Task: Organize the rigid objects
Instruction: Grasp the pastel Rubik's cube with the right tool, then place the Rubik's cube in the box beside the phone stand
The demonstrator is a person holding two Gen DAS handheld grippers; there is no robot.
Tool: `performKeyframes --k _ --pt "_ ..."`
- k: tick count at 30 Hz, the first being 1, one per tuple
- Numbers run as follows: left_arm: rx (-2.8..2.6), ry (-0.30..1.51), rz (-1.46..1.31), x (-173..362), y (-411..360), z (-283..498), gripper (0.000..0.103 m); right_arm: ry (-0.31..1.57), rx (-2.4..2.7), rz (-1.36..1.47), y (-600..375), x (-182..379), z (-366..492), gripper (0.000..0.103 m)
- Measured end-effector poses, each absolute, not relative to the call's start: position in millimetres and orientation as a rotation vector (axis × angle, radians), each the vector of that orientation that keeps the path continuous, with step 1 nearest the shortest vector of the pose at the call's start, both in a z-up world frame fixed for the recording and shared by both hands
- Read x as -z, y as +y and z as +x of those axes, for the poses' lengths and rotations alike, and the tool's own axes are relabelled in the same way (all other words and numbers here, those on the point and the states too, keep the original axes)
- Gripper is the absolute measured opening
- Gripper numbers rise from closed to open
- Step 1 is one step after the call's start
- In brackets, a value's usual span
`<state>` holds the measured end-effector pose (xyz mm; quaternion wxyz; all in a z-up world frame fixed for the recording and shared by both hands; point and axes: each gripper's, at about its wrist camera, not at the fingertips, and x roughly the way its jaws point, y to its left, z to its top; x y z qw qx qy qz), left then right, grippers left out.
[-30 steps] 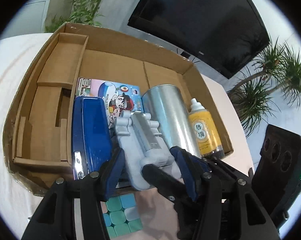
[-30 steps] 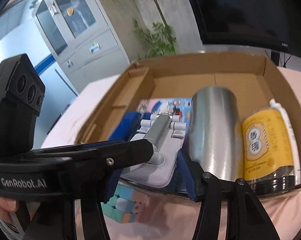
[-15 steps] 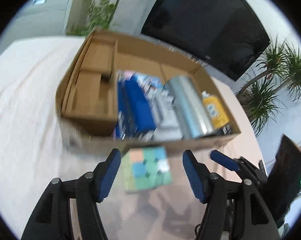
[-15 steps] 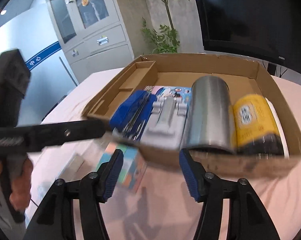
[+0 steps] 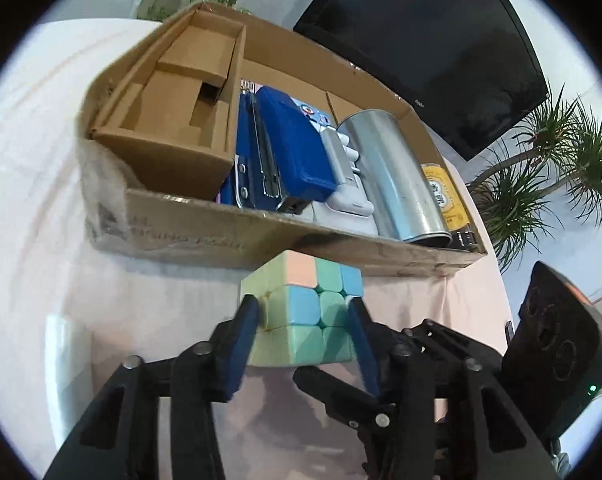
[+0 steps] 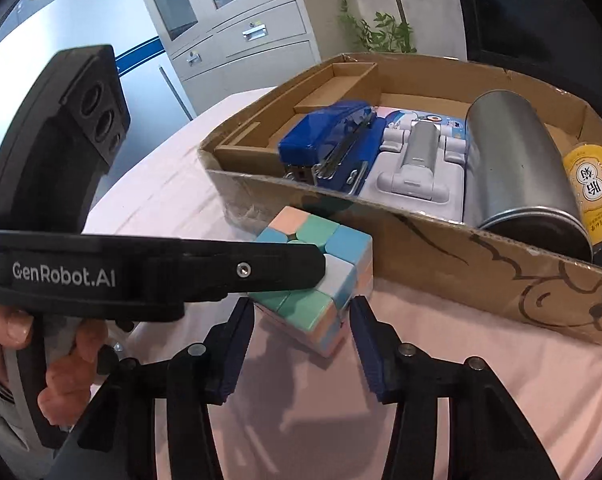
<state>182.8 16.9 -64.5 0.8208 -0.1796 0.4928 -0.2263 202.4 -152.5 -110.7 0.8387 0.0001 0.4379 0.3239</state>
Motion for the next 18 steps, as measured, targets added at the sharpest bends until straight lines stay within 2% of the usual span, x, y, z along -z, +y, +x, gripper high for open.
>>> performKeyframes --k 4,10,13,18 --pt "0.453 0.977 -0.335 36.4 9.3 155.9 0.039 0.887 -0.671 0.024 -156.8 96.5 185.6 0.045" --pt "0.447 0.863 -0.299 -19.7 4.1 147.3 0.039 0.783 -0.679 0.027 -164.1 41.8 173.5 0.045" --pt "0.459 0.801 -0.271 -45.4 -2.3 163.2 0.039 0.725 -0.678 0.01 -168.1 11.6 189.0 0.045" --pt "0.482 0.765 -0.269 -70.2 -10.6 236.2 0.039 0.677 -0.681 -0.042 -174.0 -25.1 252.2 0.045"
